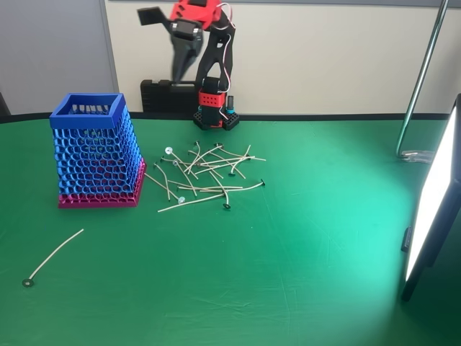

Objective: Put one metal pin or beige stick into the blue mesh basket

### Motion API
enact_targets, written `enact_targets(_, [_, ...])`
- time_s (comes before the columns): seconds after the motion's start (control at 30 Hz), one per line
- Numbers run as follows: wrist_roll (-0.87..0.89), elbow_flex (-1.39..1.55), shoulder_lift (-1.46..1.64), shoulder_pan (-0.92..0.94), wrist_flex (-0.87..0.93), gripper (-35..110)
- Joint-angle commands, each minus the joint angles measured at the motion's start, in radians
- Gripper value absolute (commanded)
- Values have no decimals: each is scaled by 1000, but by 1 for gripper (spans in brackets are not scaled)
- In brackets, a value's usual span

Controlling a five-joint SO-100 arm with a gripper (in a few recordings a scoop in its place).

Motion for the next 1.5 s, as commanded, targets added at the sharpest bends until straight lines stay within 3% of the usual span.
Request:
enact_targets(0.0, [6, 109, 140, -81, 6, 1])
enact_targets(0.47, [17, 606, 629, -247, 26, 1])
enact_targets(0.8, [32, 897, 927, -253, 12, 1])
enact_targets(1.47, [43, 1298, 942, -250, -265, 1])
